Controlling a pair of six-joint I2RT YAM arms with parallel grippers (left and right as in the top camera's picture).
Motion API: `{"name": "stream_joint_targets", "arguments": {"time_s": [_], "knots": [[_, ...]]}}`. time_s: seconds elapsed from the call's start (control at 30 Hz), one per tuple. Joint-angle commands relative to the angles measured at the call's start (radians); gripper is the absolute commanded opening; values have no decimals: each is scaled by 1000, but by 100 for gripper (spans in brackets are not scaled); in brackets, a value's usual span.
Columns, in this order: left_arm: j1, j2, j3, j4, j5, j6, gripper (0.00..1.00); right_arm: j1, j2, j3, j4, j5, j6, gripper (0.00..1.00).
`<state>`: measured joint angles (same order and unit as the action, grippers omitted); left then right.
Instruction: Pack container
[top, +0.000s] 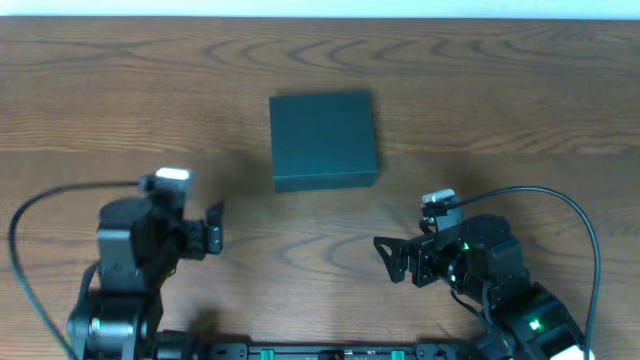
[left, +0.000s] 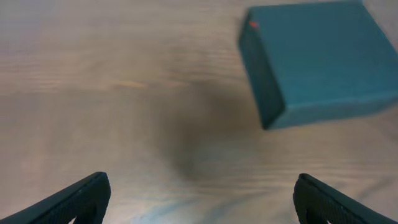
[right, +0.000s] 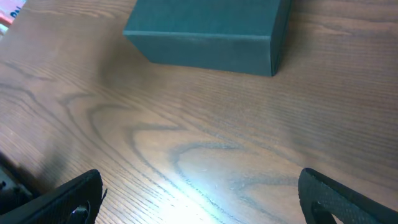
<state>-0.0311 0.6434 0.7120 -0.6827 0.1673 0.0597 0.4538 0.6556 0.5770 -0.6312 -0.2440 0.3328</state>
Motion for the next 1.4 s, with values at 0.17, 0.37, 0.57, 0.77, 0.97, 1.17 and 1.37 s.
{"name": "stream_joint_targets", "arguments": {"time_s": [0.17, 0.37, 0.57, 0.77, 0.97, 1.17, 1.37], "knots": [[97, -285, -341, 140, -21, -259, 95, -15, -1, 8, -2, -8, 10, 99], [97, -464, -504, 228, -21, -330, 95, -15, -1, 8, -2, -8, 11, 99], [97, -586, -584, 230, -20, -330, 95, -15, -1, 8, -2, -8, 10, 99], [98, -641, -583, 232, -21, -329, 95, -15, -1, 8, -2, -8, 11, 99], [98, -640, -583, 232, -18, -329, 95, -15, -1, 8, -2, -8, 10, 99], [98, -640, -583, 232, -18, -329, 95, -15, -1, 8, -2, -8, 10, 99], [98, -640, -583, 232, -18, -329, 95, -15, -1, 8, -2, -8, 10, 99]]}}
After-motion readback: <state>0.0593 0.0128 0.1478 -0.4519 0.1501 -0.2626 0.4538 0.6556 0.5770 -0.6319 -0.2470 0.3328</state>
